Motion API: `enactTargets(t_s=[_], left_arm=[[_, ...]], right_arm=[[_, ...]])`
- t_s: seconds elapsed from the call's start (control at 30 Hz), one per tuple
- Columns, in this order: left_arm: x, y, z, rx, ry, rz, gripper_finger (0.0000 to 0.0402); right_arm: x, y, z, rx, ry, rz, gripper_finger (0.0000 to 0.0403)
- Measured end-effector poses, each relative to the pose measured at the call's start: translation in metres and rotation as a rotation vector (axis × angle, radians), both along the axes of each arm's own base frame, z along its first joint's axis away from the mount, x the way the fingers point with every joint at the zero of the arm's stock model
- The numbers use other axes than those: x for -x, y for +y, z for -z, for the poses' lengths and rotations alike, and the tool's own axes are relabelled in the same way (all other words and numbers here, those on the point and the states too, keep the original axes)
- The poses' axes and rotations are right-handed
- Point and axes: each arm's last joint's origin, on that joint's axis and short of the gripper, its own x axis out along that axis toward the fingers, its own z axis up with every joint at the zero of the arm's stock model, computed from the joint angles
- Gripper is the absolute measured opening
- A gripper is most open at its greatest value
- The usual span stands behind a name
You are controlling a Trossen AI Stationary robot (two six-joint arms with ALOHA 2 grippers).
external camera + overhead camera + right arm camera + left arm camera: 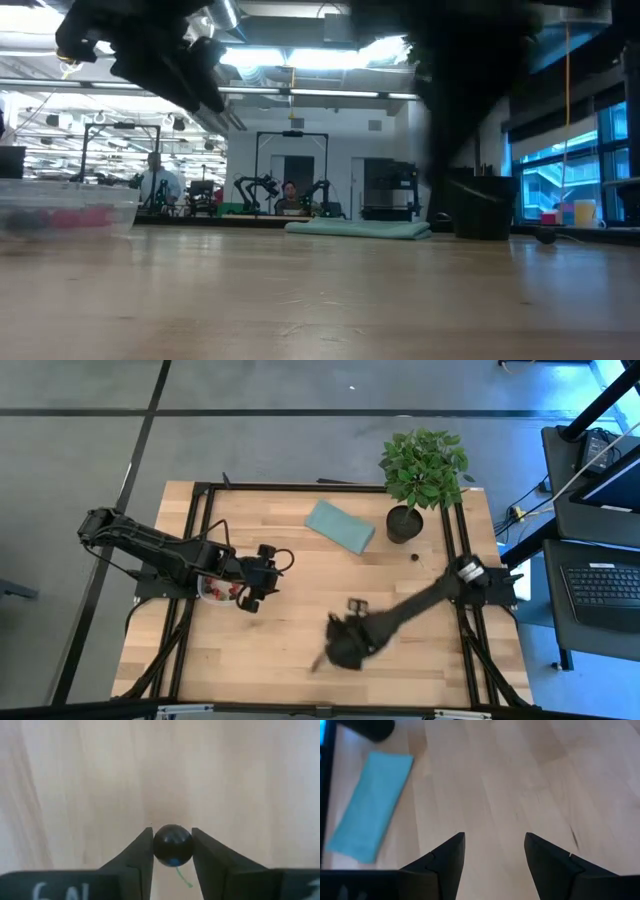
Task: Pick and placing Produce into tupperware
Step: Put the bottom black cherry into the transparent bin
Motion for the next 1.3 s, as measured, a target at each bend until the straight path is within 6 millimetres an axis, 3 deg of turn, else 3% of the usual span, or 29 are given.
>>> enactTargets(t_s=[0.23,0.47,0.7,1.03,1.3], left_arm=[[-0.004,-0.001,-0.004,-0.127,-0.047,0.124,0.0198],[0.004,0.003,-0.023,-0.268,-0.148,0.142,0.0198],[0.020,0.008,-0.051,-0.348,-0.310,0.151,0.0198],[0.037,0.013,-0.052,-0.368,-0.243,0.109,0.0198],[0.037,0.013,-0.053,-0.362,-0.254,0.104,0.0198]], right_arm=[[-0.042,-0.062,-0.060,-0.076,-0.381,-0.052,0.0113],[-0.056,-0.118,-0.101,-0.166,-0.580,-0.120,0.0113],[-0.067,-0.160,-0.111,-0.236,-0.685,-0.224,0.0113],[-0.069,-0.219,-0.120,-0.295,-0.782,-0.294,0.0113],[-0.070,-0.230,-0.124,-0.335,-0.828,-0.280,0.0113]])
